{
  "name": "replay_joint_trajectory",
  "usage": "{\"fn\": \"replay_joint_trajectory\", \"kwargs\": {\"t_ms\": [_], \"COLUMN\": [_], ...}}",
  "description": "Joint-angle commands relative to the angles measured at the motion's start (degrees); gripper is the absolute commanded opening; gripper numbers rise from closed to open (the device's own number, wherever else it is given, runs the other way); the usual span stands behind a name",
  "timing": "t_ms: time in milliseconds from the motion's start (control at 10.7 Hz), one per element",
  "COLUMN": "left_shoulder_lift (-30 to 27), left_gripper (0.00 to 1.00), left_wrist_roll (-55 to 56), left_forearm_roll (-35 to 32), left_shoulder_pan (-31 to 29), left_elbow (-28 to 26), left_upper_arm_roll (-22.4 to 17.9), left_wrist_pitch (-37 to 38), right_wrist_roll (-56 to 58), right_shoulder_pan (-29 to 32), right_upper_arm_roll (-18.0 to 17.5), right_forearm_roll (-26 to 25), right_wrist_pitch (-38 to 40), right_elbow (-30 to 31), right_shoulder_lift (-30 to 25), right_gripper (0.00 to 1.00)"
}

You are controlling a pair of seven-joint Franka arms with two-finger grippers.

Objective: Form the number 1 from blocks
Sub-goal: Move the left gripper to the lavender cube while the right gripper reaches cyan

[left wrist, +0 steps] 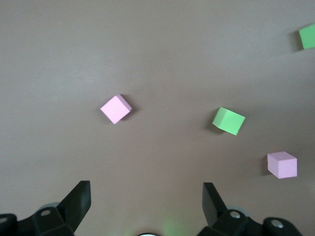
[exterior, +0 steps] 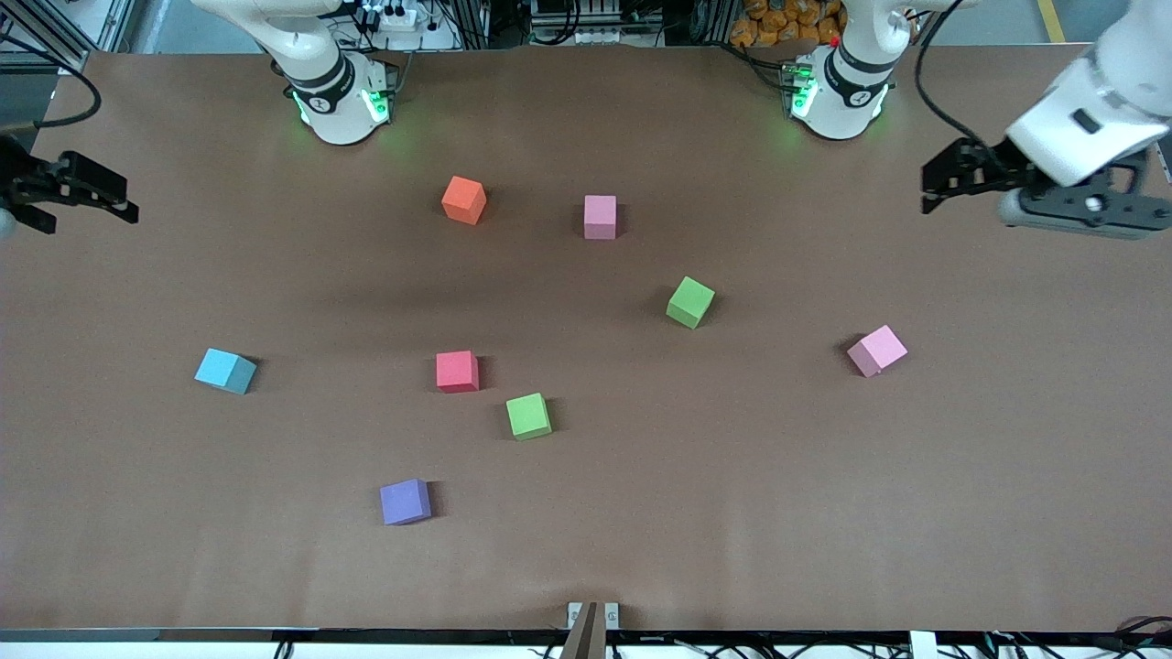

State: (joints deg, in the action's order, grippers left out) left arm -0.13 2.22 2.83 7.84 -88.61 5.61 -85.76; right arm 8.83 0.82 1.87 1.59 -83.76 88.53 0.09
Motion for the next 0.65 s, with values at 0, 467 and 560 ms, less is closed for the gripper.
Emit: {"fn": "replay_joint_trajectory", "kwargs": {"t_ms": [0,467,560], "left_shoulder_lift": [-0.22,2.14,3.45], "left_gripper": [1.0,1.0,1.0], "left_wrist_roll": [2.33,18.66,22.09], "left_forearm_roll": [1.83,1.92,2.27], "left_shoulder_pan": [1.3,5.5,6.92], "left_elbow": [-4.45,-13.32,-16.13], "left_upper_arm_roll": [4.64,15.83,17.31], "left_wrist_pitch": [-3.61,-12.66,-17.21], "right_wrist_roll": [0.83,0.83,0.23], "right_shoulder_pan": [0.85,4.97,6.37], "right_upper_arm_roll": [-0.28,-0.28,-0.2], "right_forearm_roll": [0.44,0.44,0.35], "right_wrist_pitch": [-5.68,-15.72,-17.56], "right_elbow": [5.58,10.0,10.0], "right_shoulder_lift": [1.48,11.4,14.29], "right_gripper": [1.0,1.0,1.0]}}
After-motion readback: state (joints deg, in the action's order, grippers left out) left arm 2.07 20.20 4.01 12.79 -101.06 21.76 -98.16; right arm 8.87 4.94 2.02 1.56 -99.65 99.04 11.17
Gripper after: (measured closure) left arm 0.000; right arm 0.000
